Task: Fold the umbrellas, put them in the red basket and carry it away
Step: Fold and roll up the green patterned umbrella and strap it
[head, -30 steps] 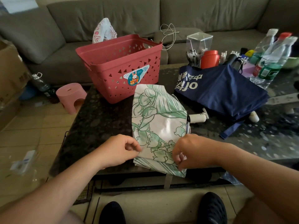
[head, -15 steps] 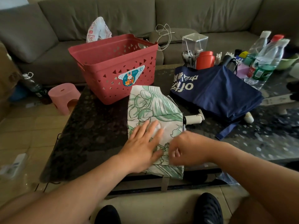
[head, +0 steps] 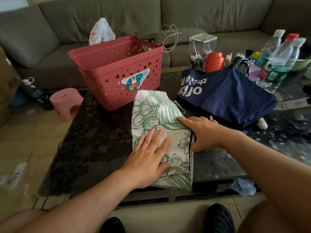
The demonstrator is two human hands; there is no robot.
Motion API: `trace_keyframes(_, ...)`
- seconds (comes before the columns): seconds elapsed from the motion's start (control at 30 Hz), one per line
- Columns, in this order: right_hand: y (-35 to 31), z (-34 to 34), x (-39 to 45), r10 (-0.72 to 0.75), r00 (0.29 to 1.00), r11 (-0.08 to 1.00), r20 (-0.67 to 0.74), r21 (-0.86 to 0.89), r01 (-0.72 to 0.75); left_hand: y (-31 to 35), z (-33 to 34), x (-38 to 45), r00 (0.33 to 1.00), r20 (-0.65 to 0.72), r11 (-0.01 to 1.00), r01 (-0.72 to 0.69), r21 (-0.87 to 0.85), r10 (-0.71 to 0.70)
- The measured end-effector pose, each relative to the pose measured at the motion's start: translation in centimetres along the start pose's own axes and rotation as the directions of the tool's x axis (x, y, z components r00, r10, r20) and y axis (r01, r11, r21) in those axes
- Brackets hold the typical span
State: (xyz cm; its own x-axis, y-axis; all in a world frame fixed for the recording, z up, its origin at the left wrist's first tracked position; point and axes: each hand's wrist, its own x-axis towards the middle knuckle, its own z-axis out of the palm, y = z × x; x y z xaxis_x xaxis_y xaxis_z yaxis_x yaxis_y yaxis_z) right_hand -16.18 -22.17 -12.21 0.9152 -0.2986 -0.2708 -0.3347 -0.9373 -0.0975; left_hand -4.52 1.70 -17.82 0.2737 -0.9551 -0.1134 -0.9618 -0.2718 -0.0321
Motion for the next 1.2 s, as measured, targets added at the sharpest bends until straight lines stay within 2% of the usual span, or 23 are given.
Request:
trace_keyframes(0.17,0.2,-0.6,0.5,-0.042,0.999,0.999,0.010,-0.022,0.042,0.1,-0.3,0.1,1.000,0.007,1.000,0.008,-0.002,-0.008)
trace_keyframes(0.4,0.4,-0.6,1.3,-0.069,0.990,0.988,-0.123,-0.148,0.051,0.0,-0.3,-0.1,1.000,0.024,1.000,0.000,-0.002,0.000)
trace_keyframes(0.63,0.6,0.1,1.4,-0.024,0.974,0.996,-0.226,-0.088,0.004,1.1,-0.5,-0.8,1.000,0.021,1.000,-0.020,0.005,0.020)
trace_keyframes(0.8,0.3,0.2,0.7,0.001,1.000,0.998,-0.022,0.058,0.001,1.2,-0.2,-1.4,0.991,0.073,0.993,-0.116,0.004,0.116)
trace_keyframes(0.83,0.1,0.1,0.5,0.006,1.000,0.997,-0.023,0.078,-0.004,1.2,-0.1,-1.4,0.990,0.084,0.993,-0.117,-0.001,0.117)
trace_keyframes(0.87,-0.2,-0.1,0.3,0.006,0.997,0.996,-0.070,0.094,0.000,1.2,-0.1,-1.3,0.989,0.088,0.993,-0.116,-0.003,0.116)
trace_keyframes(0.93,-1.0,-0.8,-0.2,-0.036,0.967,0.994,-0.253,0.093,0.061,1.2,-0.2,-1.3,0.989,0.093,0.994,-0.111,-0.005,0.111)
trace_keyframes(1.0,-2.4,-0.8,-0.7,-0.171,0.884,0.971,-0.434,0.076,0.225,1.2,-0.3,-1.3,0.989,0.097,0.994,-0.113,-0.005,0.113)
trace_keyframes(1.03,-3.2,-0.2,-0.9,-0.242,0.848,0.951,-0.472,0.059,0.305,1.2,-0.3,-1.4,0.989,0.087,0.993,-0.115,-0.006,0.115)
trace_keyframes(1.1,-4.8,2.1,-1.3,-0.312,0.854,0.932,-0.416,0.043,0.361,1.2,0.0,-1.5,0.994,0.036,0.995,-0.103,-0.020,0.103)
trace_keyframes(1.2,-5.1,5.3,-1.8,-0.252,0.940,0.966,-0.229,-0.008,0.258,1.2,0.5,-1.9,0.998,-0.017,0.996,-0.055,-0.066,0.054)
